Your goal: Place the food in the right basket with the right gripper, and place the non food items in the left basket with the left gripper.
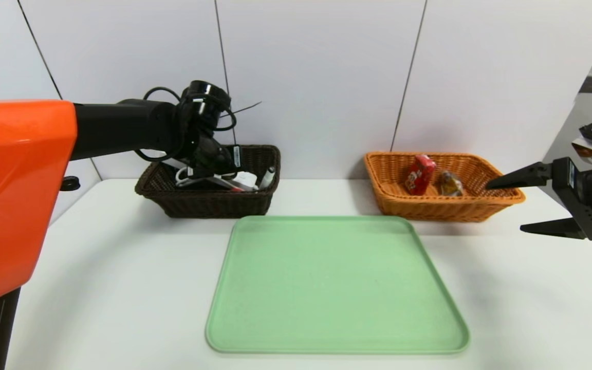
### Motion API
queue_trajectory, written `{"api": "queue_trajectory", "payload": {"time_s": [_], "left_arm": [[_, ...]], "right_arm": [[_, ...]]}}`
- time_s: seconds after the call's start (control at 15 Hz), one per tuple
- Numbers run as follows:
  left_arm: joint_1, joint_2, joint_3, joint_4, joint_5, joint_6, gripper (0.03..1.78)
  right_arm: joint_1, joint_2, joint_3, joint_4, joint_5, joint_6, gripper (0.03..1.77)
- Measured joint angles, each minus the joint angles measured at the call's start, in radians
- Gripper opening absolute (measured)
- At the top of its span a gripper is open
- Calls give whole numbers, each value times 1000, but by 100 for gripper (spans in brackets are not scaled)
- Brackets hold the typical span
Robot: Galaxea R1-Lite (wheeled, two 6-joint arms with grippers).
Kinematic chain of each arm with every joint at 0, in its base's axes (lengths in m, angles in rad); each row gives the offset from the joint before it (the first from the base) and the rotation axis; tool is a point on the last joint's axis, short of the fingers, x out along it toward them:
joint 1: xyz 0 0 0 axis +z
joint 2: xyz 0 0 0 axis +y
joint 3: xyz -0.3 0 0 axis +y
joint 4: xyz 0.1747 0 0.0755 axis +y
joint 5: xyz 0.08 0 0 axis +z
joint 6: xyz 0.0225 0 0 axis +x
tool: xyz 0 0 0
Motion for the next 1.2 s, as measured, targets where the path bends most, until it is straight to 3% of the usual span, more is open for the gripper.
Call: {"api": "queue_trajectory", "payload": {"time_s": [0.2, 0.33, 0.47, 0.6, 0.73, 0.8, 1.0, 1.2], "left_arm": [[-5, -80, 0, 0, 1, 12, 143], [-28, -169, 9, 7, 3, 84, 149], [-66, -270, 51, 18, 11, 184, 154], [-103, -377, 101, 40, 29, 256, 158], [-147, -486, 152, 82, 95, 316, 161], [-163, -544, 189, 101, 157, 346, 162], [-159, -716, 353, 118, 317, 380, 164], [-65, -930, 586, 109, 336, 384, 166]], "right_arm": [[1, -7, -6, -1, -3, -4, 171], [22, -13, -19, 0, -37, -17, 171], [66, -22, -24, 7, -152, -109, 171], [93, -36, -19, 6, -300, -288, 171], [117, -68, -6, -27, -461, -458, 171], [134, -93, -2, -52, -520, -503, 171], [157, -186, 14, -73, -554, -513, 171], [162, -329, 91, -89, -556, -512, 171]]}}
